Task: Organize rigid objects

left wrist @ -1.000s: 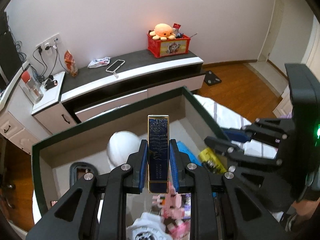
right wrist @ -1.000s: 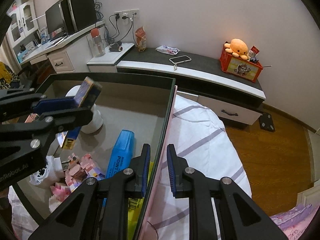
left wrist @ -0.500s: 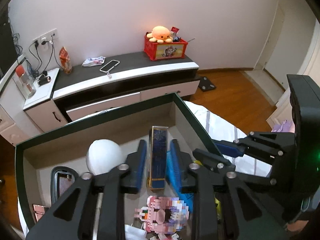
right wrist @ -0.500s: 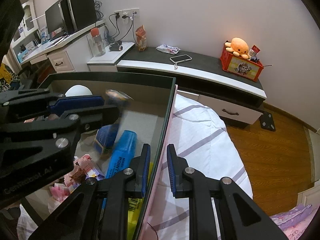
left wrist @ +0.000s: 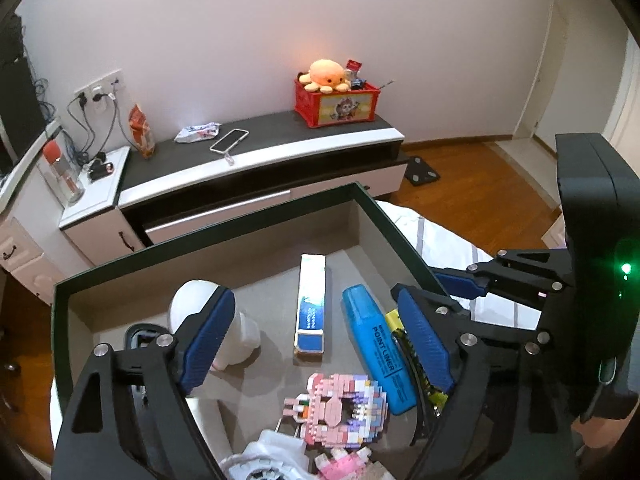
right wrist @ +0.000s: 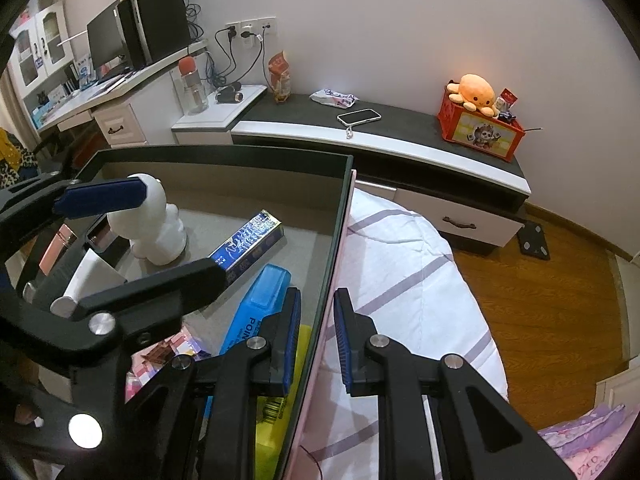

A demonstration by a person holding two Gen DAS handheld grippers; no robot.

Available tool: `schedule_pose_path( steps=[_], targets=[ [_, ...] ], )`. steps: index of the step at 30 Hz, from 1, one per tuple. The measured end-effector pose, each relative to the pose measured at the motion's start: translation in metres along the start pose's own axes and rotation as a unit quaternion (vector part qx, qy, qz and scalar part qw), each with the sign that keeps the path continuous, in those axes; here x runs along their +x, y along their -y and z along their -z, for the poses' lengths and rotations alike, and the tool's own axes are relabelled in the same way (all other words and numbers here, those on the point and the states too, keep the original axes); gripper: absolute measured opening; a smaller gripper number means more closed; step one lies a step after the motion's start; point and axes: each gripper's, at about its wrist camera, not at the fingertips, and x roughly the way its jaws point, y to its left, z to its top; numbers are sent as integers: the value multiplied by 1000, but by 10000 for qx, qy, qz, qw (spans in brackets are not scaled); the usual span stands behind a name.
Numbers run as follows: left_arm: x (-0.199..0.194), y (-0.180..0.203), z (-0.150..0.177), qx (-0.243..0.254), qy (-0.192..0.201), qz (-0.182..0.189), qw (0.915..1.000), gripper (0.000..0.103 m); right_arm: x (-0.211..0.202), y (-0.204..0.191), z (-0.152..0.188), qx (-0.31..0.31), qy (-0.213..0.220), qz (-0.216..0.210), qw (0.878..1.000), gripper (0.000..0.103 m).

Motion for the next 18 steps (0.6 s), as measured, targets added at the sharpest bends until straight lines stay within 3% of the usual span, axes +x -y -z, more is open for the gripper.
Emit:
schedule_pose_path(
  steps=[3, 6, 10, 15, 18],
  targets=[
    [-11, -2, 3, 33, 144, -229, 9996, 98, -3, -2, 1, -24, 16, 44, 10000, 18],
    [-26, -7, 8, 68, 257, -161, 9995, 101, -7, -2, 2, -2, 45, 31, 10000, 18],
    [-44, -12, 14, 58, 429, -331, 9985, 102, -13, -5, 3, -10, 67, 96, 9999, 18],
    [-65, -20, 20, 79, 606, -583, 9964, 102, -28, -17, 5, -106, 177, 131, 9997, 32],
    [-76, -25, 25, 74, 683, -746, 9948, 102, -40, -25, 5, -137, 285, 90, 9995, 34]
  ],
)
